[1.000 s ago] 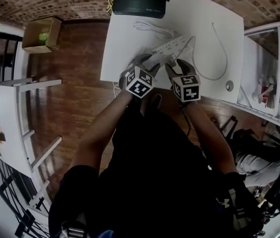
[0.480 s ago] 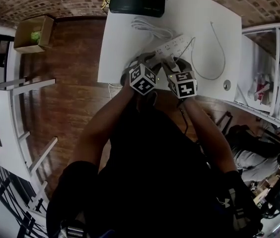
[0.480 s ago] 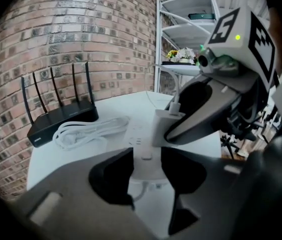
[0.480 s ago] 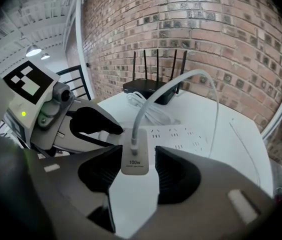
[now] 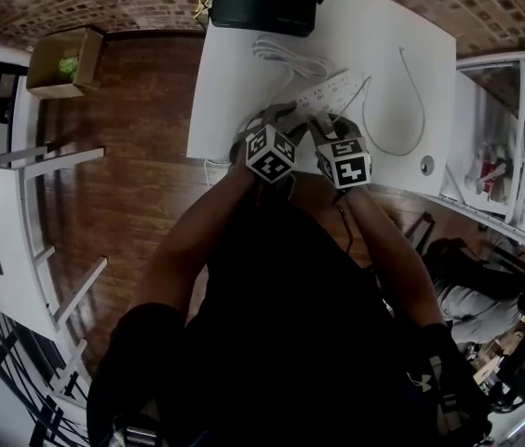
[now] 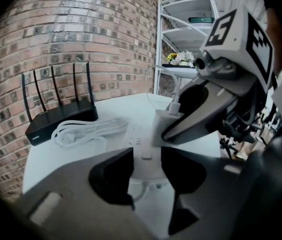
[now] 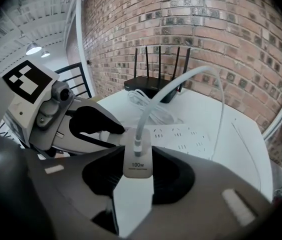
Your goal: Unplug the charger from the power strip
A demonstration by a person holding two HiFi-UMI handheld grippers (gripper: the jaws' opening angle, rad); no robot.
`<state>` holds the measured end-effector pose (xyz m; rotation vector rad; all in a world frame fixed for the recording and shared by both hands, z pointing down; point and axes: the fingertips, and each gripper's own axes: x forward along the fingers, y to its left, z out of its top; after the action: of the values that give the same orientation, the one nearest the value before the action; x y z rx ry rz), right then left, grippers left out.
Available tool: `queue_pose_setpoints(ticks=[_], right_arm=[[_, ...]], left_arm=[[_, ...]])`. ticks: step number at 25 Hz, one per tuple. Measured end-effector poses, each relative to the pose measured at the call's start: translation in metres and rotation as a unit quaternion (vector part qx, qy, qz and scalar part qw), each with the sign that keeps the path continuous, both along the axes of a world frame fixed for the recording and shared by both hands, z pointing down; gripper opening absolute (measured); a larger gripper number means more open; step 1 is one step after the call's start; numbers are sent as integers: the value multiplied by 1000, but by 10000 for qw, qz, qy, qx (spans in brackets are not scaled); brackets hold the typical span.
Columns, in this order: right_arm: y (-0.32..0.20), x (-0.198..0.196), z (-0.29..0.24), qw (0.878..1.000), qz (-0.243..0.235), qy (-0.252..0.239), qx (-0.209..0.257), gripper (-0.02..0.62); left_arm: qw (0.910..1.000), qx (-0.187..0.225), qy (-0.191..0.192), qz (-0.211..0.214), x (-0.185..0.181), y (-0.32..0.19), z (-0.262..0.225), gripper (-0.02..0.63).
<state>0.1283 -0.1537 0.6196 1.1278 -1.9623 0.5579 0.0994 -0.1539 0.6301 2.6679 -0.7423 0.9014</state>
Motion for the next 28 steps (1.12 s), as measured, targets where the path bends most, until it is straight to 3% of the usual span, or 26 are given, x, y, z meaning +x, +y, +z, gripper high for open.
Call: queue_pose_setpoints(ticks=[10,15,19,28], right_arm=[[-1,-6,-8,9997,-143,159,86,140],[-1,-1,-6,9997,58,-233,-8,140],[-1,-4,-6,9998,-160,23,77,140],[0,-1,-4,9999,-56,-62,72,140]], left_arm=[[9999,-58,-82,15,1,0,-1,176],[10000,-40,-36,10,0,-1,-1,175],[10000,-43,-30,6,0,-1,-2,175],[9999,-89,-74,-3,0,0,-1,173]])
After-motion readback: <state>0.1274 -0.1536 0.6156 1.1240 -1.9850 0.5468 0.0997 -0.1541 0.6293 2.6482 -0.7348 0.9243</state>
